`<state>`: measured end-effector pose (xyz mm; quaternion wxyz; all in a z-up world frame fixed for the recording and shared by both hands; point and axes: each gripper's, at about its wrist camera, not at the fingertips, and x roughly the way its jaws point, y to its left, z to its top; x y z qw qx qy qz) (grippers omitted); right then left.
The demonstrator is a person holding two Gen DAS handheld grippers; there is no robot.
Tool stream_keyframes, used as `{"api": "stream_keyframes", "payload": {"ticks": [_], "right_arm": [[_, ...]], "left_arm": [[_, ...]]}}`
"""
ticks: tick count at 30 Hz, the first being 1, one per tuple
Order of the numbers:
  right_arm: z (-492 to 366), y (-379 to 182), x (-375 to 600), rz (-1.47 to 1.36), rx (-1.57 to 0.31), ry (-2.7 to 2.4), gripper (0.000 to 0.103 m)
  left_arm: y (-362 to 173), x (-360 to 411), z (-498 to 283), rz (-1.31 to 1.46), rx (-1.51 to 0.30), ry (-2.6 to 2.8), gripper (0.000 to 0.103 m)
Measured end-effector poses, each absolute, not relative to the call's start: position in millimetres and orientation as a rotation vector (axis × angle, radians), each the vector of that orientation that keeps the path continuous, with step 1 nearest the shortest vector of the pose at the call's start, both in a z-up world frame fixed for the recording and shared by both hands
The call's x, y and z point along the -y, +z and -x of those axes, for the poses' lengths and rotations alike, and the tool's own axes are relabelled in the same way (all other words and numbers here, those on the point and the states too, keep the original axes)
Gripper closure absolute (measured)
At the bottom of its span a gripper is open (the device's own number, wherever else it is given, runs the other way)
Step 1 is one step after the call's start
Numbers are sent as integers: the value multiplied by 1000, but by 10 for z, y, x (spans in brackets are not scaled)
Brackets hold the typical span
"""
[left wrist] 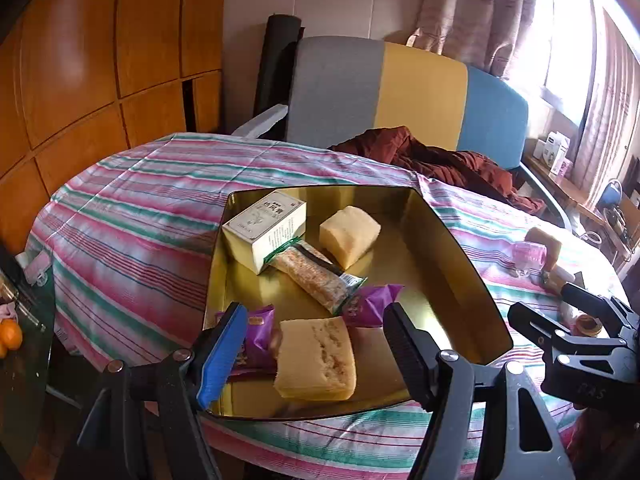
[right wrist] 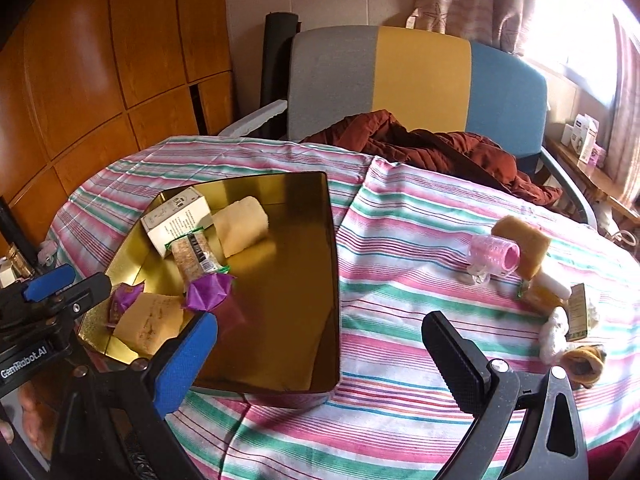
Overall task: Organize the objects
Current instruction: 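Release the cracker packet and purple packet into the gold tray, then move both grippers back toward the remaining items on the cloth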
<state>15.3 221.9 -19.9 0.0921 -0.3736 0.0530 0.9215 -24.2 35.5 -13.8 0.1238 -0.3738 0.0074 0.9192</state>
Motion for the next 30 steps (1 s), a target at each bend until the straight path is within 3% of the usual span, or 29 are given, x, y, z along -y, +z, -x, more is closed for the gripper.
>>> {"api": "stream_keyframes", "payload": {"ticks": [12, 30], "right_arm": [[-363, -245, -2719, 1100, -250, 2633, 0], [-1169, -98, -4470, 989, -517, 2285, 0]], "left_arm": [[-59, -634, 183, 1042, -74, 2583, 32], [-33, -1288, 145, 1038, -108, 2356, 32]]}}
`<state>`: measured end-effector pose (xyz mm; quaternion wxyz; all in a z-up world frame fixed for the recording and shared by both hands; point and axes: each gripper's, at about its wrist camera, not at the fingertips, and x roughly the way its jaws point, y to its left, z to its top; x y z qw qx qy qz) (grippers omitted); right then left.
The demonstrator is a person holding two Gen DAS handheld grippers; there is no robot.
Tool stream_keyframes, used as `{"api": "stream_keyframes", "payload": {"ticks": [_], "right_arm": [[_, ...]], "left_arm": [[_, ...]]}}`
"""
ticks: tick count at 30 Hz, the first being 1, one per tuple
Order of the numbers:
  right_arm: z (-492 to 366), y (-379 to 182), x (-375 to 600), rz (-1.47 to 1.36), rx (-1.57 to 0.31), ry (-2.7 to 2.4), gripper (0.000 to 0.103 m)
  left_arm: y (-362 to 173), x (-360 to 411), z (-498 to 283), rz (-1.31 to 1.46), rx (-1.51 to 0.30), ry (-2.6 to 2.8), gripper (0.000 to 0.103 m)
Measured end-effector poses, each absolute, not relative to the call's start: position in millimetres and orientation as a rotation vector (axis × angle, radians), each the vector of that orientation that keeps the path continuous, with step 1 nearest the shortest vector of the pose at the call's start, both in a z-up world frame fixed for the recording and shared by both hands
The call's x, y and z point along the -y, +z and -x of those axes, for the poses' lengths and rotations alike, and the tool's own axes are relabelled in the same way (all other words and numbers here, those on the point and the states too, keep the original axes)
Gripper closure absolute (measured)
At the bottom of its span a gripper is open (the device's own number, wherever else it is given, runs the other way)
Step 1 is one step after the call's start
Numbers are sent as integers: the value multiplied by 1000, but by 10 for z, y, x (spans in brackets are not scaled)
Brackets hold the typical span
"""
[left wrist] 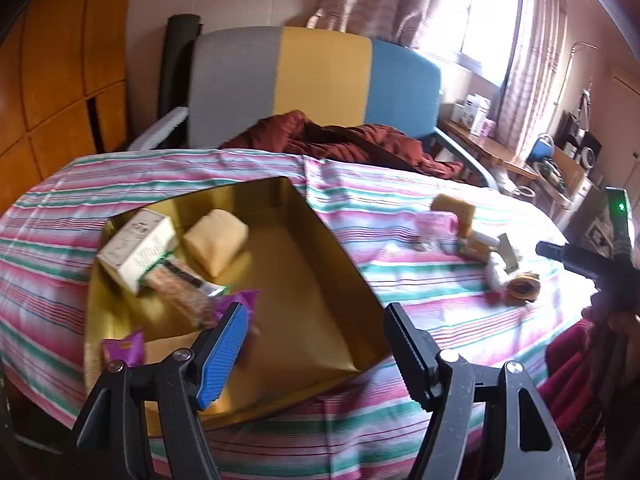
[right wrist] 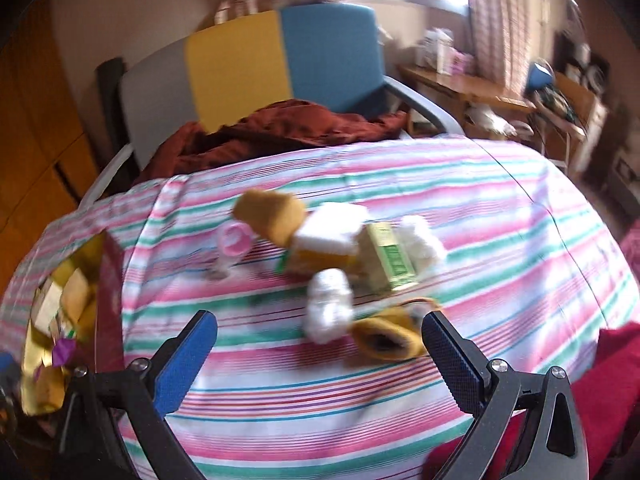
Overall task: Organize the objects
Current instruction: 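Move both grippers back toward the remaining items on the cloth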
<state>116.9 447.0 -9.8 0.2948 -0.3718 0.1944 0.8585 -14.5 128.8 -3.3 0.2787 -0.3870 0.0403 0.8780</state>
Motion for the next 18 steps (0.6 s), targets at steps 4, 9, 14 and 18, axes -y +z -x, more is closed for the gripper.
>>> {"api": "stream_keyframes", "payload": {"ticks": [4, 9, 14, 18], "right_arm": [[-1334, -77, -4800, 933, -558, 2217, 0], [-1590, -176, -5167, 836, -679, 2137, 0], [-1759, -198, -5321, 729, -829, 2104, 0], [-1755, -196, -5321, 723, -848, 2118, 0]], "left_arm": [[-26, -1440, 107, 1030, -123, 2314, 32], [-28, -1707, 75, 1038, -158, 2251, 32], [-43, -2059, 10, 1024, -217, 2172, 32], [-122, -2378, -12, 1046, -275, 2110, 32]]}}
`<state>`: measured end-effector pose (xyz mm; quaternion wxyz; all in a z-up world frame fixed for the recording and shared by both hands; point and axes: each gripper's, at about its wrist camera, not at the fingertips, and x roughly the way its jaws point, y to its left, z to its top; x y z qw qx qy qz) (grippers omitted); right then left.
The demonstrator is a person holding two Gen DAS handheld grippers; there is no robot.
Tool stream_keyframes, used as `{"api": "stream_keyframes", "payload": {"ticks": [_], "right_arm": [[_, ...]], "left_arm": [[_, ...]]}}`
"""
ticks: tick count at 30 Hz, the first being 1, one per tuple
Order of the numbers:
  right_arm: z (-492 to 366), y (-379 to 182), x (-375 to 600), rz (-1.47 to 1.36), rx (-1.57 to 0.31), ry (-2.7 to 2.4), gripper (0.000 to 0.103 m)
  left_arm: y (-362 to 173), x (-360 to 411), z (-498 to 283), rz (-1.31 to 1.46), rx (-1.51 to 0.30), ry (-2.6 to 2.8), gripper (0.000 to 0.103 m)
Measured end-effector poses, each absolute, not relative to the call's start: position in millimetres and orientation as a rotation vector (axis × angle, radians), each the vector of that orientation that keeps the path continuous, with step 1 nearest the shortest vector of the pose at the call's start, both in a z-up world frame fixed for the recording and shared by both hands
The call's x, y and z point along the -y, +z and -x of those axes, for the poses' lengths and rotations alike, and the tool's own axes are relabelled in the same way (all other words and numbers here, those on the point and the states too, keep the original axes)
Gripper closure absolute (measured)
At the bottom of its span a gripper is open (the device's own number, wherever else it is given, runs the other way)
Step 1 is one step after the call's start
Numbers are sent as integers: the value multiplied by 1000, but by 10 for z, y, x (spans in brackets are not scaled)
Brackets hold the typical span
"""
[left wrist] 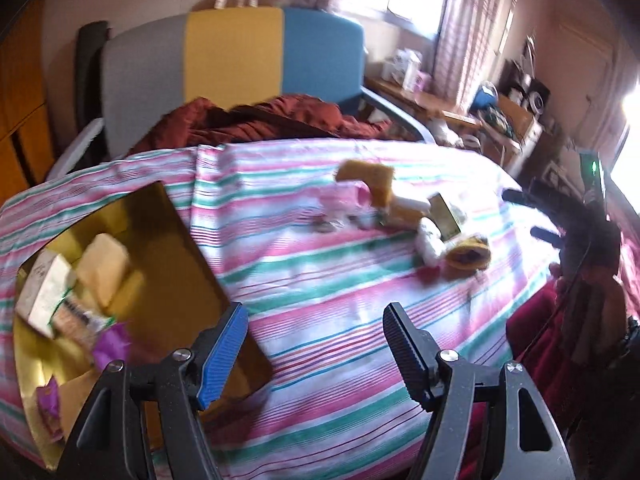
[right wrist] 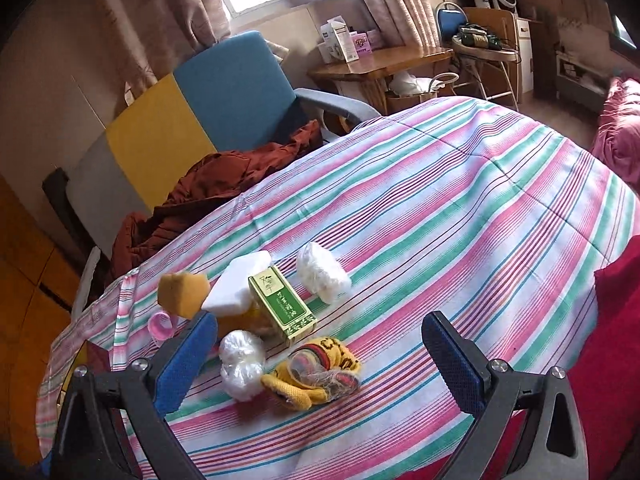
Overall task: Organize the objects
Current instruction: 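Move both grippers back toward the remaining items on the cloth, then grasp the plastic-wrapped white item with left while right grasps the yellow knitted pouch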
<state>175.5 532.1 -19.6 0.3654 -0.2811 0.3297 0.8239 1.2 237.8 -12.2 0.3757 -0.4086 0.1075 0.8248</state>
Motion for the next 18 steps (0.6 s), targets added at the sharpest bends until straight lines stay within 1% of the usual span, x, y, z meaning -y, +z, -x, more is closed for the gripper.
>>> {"api": "stream_keyframes", "payload": {"ticks": [4, 9, 18], "right_arm": [[-1761, -203, -5313, 721, -860, 2131, 0], [-1779, -253, -5356, 717, -921, 2134, 0], [-1783, -302, -5379, 715, -995, 2153, 0]], "left_arm": [[-225, -2709, -1, 1063, -314, 2038, 33], [-334, -3110, 29, 1076, -339, 1970, 33], [-560, -3803, 124, 1133, -342, 1836, 34]]}}
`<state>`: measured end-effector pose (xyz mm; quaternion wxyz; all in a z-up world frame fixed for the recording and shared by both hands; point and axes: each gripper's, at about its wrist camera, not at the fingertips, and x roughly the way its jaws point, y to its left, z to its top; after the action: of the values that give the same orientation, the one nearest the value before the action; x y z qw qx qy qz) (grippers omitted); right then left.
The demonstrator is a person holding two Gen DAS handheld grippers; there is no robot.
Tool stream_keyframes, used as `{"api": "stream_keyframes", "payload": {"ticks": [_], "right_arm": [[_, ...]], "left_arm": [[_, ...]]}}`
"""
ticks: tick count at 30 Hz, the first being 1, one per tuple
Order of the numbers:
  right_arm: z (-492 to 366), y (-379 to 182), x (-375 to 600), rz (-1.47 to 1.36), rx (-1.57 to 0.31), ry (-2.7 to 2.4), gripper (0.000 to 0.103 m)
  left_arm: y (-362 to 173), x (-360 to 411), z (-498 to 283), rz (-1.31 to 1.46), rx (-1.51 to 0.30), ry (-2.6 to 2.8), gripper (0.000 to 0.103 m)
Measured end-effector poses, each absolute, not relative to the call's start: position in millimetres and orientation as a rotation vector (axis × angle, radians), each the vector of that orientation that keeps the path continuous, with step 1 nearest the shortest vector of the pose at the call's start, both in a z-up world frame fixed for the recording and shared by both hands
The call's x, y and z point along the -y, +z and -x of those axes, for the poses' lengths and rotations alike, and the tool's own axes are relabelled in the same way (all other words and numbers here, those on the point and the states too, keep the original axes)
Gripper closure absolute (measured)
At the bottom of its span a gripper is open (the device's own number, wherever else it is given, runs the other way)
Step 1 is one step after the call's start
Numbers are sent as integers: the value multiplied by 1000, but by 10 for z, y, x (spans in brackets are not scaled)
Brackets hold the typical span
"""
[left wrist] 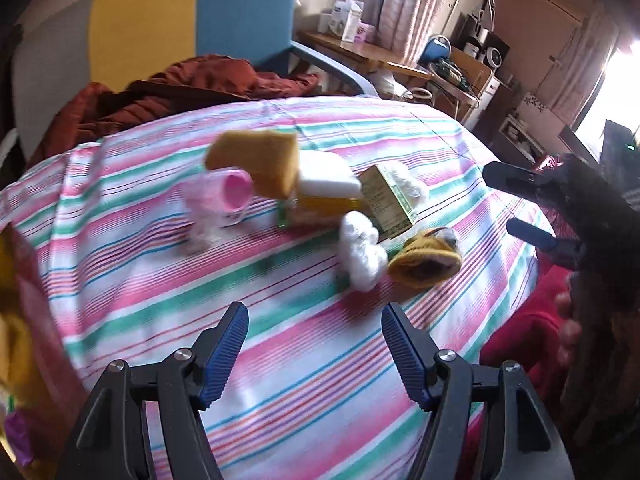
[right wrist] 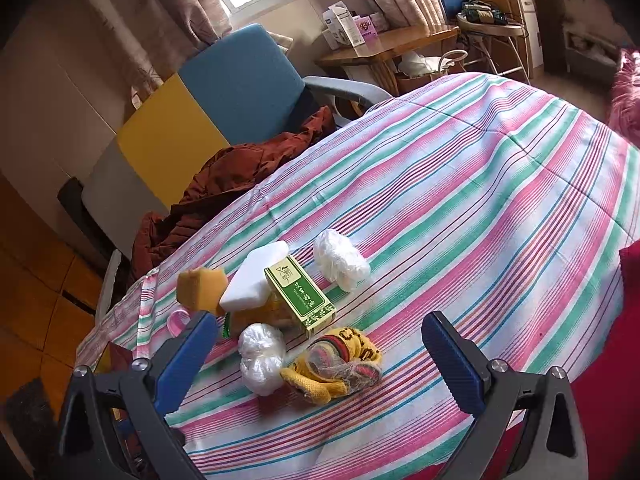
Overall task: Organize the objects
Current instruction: 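Grasp the plastic-wrapped white item with left while right grasps the yellow knitted pouch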
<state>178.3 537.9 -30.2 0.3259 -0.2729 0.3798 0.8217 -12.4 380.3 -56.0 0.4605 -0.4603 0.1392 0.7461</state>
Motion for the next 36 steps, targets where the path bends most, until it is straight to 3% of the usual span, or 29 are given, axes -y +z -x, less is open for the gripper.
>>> {"api": "stream_keyframes", "payload": {"ticks": [13, 15, 16, 17, 26, 36], "right_arm": [[-1771, -392, -5451, 744, -1081, 2153, 0], [-1769, -399, -5459, 746, -1088, 2152, 0], [-1763, -403, -5463, 749, -1089, 2151, 0], [-1758, -407, -5466, 752, -1088, 2150, 0], [-1694, -520, -5489, 811, -1114, 2121, 0], [-1489, -667, -5423, 979, -1019, 2090, 0]], "left_arm": [[-899, -4609, 267, 1194, -347, 1791, 46], [-974, -4684, 269, 1203, -371, 1789, 52], [-1014, -4701, 274, 1209, -380, 1791, 62], [-1073, -4696, 295, 1226, -378, 1798, 67], [-1069, -4111, 168, 1160, -379, 1836, 68], [-1091, -3461, -246, 1032, -441, 1895, 68]]}}
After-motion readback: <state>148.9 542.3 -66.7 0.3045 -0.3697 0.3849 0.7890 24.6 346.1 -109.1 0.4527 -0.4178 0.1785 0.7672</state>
